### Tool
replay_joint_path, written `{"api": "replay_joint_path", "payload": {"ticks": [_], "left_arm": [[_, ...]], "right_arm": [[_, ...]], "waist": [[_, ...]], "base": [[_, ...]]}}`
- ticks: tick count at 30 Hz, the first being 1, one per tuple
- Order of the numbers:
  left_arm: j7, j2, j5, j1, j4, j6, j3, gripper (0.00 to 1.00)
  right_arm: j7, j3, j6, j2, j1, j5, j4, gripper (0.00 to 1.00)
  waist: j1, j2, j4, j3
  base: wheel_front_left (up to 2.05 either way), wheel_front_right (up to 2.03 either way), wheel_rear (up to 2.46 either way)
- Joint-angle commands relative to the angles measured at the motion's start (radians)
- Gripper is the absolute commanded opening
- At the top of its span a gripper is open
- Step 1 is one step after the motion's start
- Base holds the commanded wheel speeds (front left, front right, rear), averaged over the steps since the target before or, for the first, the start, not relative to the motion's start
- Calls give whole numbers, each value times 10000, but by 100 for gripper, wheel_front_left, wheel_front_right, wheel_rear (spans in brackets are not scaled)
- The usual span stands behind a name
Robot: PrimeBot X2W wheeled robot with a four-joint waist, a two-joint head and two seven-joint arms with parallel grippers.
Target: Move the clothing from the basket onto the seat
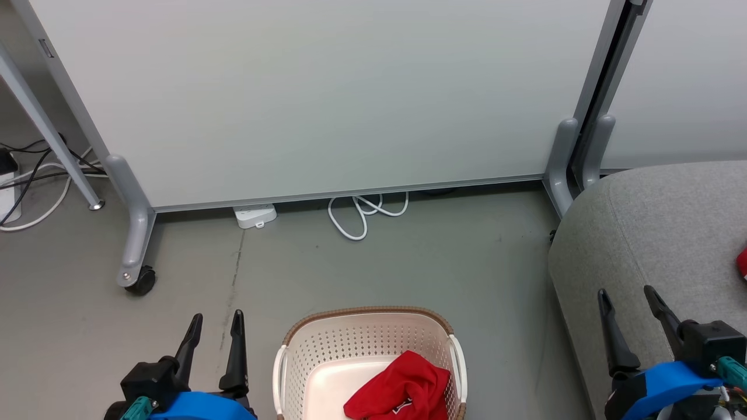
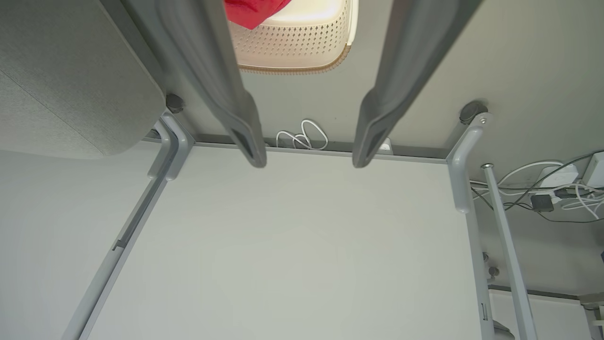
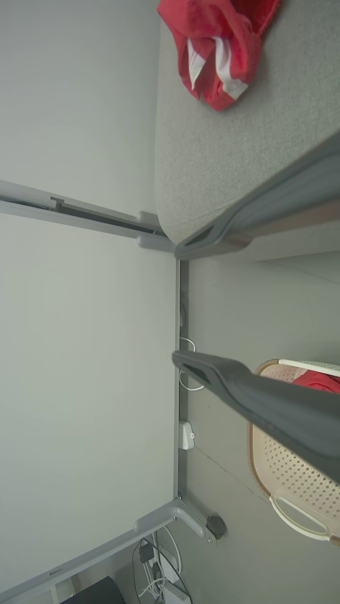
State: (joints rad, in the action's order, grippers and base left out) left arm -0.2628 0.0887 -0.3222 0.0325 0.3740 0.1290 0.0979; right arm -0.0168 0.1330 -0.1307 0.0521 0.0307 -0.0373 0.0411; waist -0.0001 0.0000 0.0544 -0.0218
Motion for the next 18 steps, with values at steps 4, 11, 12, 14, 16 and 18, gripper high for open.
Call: {"api": "replay_joint_path", "payload": {"ticks": [4, 11, 12, 14, 16, 18], "left_arm": [[-30, 15, 78, 150, 10, 26, -3, 100], [-30, 25, 40, 206, 40, 26, 86, 100], [-30, 38, 12, 253, 58, 26, 131, 100], [-30, 34, 0, 299, 76, 26, 195, 100], [-30, 30, -9, 363, 97, 26, 274, 100], [-30, 54, -49, 469, 113, 26, 337, 100]], "right_arm": [[69, -48, -1, -25, 86, -128, 24, 100], [102, -148, -1, -25, 25, -233, 82, 100], [98, -186, -1, -25, -40, -247, 59, 100], [98, -225, -1, -24, -138, -240, 19, 100], [107, -281, -1, -22, -252, -244, -27, 100], [108, -369, -1, -22, -397, -246, -123, 100]], "waist": [[1, 0, -23, 69], [1, 0, -81, 203], [1, 0, -120, 289], [1, 0, -170, 413], [1, 0, -239, 564], [1, 0, -353, 823]], "base": [[0, 0, 0], [0, 0, 0], [0, 0, 0], [0, 0, 0], [0, 0, 0], [0, 0, 0]]}}
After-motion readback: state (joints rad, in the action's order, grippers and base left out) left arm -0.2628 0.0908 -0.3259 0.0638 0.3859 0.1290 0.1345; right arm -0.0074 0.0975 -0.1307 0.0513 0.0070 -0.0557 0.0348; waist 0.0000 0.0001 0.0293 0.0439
